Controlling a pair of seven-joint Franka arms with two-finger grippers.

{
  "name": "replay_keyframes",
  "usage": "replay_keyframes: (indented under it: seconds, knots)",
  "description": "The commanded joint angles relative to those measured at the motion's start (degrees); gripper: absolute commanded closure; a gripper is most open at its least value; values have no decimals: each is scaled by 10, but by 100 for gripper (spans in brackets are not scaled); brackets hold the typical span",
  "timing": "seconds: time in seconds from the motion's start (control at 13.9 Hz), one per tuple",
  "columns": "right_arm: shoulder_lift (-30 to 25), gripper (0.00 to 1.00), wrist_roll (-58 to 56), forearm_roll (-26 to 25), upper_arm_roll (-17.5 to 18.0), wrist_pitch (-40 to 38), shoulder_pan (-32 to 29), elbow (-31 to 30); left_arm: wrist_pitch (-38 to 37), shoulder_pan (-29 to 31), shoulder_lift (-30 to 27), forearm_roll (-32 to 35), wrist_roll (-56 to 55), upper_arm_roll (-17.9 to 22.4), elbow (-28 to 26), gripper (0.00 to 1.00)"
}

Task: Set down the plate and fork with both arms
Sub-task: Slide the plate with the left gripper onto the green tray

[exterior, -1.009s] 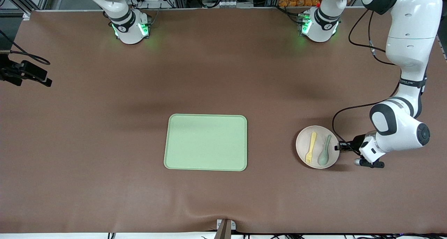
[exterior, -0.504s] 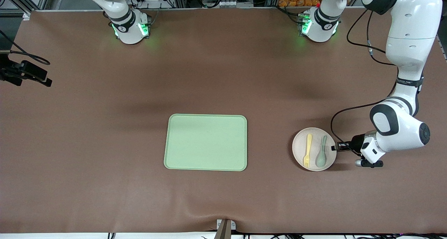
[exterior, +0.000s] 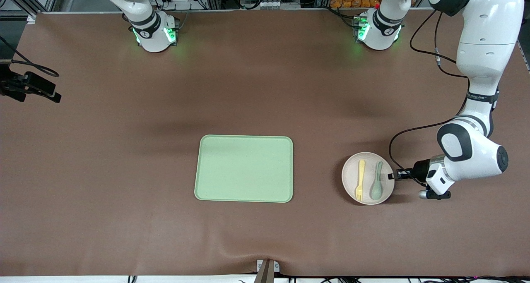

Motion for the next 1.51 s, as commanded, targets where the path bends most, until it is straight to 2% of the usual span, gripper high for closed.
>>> replay_keyframes:
  seconds: [0.0, 0.29, 0.58, 0.79, 1.01, 1.3, 1.44]
  knots:
    - [-5, 0, 2, 2, 11, -3, -18, -5, -14, -15, -26, -11, -31, -9, -2, 100]
    - [-5, 0, 2, 2, 11, -3, -19, -5, -14, -65, -50, -2, -109, -13, -3, 100]
    - [-5, 0, 2, 2, 11, -3, -19, -5, -14, -143, -63, -2, -203, -12, 4, 100]
    - [-5, 0, 2, 2, 11, -3, -19, -5, -4, -195, -59, 25, -285, -10, 17, 100]
    - [-3, 0, 2, 2, 11, -2, -19, -4, 28, -242, -56, 30, -351, -6, 15, 100]
    - [-1, 0, 2, 2, 11, 0, -19, -2, 68, -288, -45, 103, -439, -7, 20, 100]
    - [-2, 0, 1, 2, 11, 5, -19, -1, 93, -296, -34, 104, -453, -9, 20, 100]
